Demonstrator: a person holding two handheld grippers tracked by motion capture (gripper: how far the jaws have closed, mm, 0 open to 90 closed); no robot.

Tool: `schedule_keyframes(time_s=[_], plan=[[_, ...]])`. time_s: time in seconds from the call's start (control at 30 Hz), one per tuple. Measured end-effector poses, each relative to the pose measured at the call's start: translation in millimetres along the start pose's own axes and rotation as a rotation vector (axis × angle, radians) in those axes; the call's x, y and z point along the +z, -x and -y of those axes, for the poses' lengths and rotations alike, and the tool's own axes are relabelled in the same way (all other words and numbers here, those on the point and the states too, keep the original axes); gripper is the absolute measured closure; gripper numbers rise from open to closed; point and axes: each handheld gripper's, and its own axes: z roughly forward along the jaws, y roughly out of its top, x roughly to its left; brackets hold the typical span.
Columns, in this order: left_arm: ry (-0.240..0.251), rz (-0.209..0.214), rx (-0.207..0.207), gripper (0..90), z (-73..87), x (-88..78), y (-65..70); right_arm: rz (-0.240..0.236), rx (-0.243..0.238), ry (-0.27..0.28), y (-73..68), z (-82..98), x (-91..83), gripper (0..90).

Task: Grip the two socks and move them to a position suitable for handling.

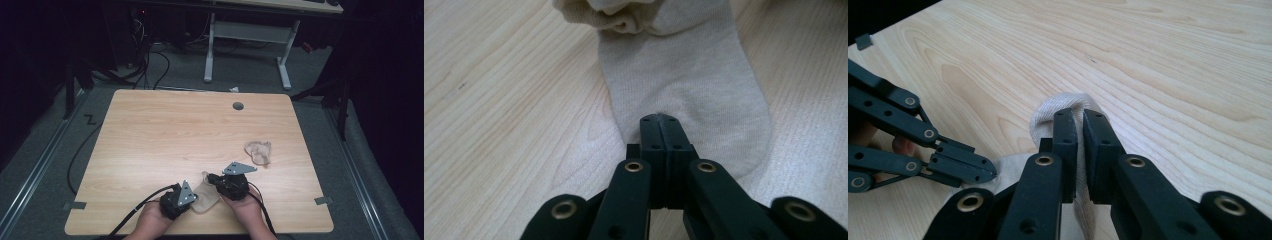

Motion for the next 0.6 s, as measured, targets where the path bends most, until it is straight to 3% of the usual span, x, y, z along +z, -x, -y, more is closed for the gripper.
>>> schedule_keyframes(time_s=[0.3, 0.47, 0.6], plan=[[-0.016, 0.004, -0.013, 90.0, 2.7, -2.6, -10.1, 0.057, 0.056, -0.005, 22.5, 15.3, -17.9, 83.3], [-0.025, -0.027, -0.019, 89.9, 4.8, -3.8, -16.6, 0.122, 0.068, -0.008, 33.5, 22.2, -29.7, 81.3], [-0.012, -0.055, -0.039, 86.8, 4.7, -7.4, -21.9, 0.13, 0.057, 0.026, 33.5, 17.4, -34.8, 84.5]])
